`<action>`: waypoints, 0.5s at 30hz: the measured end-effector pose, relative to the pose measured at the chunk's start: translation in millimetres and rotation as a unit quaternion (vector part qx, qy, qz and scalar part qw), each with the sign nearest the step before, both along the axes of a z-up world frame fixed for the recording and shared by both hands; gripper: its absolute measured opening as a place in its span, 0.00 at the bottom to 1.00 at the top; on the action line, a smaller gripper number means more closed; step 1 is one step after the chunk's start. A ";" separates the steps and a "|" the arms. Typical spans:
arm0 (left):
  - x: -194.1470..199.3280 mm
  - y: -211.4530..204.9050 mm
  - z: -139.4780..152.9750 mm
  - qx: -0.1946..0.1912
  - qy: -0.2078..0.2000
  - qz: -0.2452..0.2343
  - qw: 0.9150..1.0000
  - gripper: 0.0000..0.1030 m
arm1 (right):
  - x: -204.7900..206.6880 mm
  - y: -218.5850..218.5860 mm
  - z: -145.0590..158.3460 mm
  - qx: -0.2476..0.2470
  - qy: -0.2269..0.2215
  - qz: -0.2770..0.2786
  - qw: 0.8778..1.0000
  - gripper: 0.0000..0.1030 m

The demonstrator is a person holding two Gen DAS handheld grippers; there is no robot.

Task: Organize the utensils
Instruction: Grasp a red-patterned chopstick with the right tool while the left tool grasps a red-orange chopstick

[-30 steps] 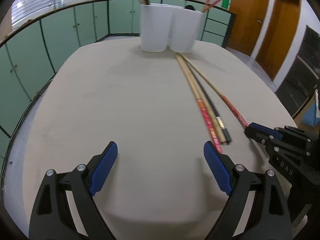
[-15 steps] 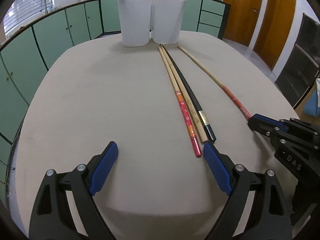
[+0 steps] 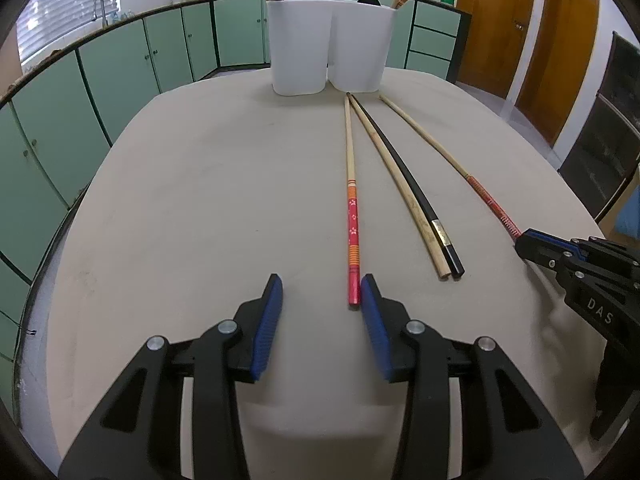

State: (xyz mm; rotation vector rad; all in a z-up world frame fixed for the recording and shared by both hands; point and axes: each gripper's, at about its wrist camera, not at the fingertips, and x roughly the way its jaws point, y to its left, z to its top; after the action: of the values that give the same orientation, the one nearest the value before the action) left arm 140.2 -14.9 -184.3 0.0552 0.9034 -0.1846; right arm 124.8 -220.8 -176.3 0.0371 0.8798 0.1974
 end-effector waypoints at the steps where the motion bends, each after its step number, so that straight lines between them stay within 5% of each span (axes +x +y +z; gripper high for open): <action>1: 0.7 -0.8 -0.2 -0.001 0.000 0.000 1.000 0.43 | 0.3 0.3 0.0 0.000 0.000 0.000 1.000 0.06; 6: 2.7 -7.0 -1.0 0.000 -0.003 -0.004 1.000 0.43 | 1.4 -1.8 -0.9 0.006 0.002 0.001 1.000 0.07; 11: 1.9 -6.8 -0.6 -0.008 -0.004 -0.007 1.000 0.09 | 0.8 -1.7 -1.1 0.008 0.002 0.001 1.000 0.06; 15: 0.5 -9.1 0.0 -0.006 -0.005 -0.011 1.000 0.05 | -0.2 -1.4 -0.7 0.006 -0.001 0.001 1.000 0.06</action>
State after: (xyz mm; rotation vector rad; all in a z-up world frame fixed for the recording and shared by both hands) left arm 140.8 -24.0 -184.4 0.0547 0.8920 -0.2105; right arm 124.6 -222.2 -177.0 0.0469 0.8775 0.2048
